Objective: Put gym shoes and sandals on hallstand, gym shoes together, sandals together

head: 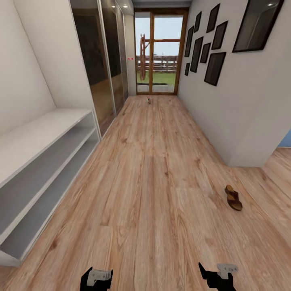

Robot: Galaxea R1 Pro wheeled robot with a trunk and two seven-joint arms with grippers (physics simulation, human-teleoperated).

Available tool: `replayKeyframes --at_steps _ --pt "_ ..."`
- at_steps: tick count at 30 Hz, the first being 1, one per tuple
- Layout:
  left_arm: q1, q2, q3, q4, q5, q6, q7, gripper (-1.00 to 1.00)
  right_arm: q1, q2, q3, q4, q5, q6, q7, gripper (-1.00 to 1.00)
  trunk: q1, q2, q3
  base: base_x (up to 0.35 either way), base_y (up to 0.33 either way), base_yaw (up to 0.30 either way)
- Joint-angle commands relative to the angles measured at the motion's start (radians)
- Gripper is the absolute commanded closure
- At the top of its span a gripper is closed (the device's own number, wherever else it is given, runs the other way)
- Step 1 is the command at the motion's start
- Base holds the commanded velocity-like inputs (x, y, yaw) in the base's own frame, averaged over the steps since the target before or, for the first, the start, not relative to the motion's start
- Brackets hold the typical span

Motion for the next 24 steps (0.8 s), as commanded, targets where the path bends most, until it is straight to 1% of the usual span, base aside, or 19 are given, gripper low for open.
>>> replayKeyframes --at_steps 1,24 --pt "-0.001 -0.001 0.009 0.0 -0.006 -0.003 -0.008 -1.0 -0.001 0.0 -0.005 0.001 -0.008 -0.001 0.01 -1.0 0.0 0.0 -0.001 0.341 0.0 0.0" --pt "-0.001 0.0 0.009 -0.006 -0.006 -0.003 -0.008 -1.0 -0.001 0.0 -0.005 0.001 -0.008 -0.001 0.01 -1.0 0.0 0.0 -0.001 0.342 0.0 0.0"
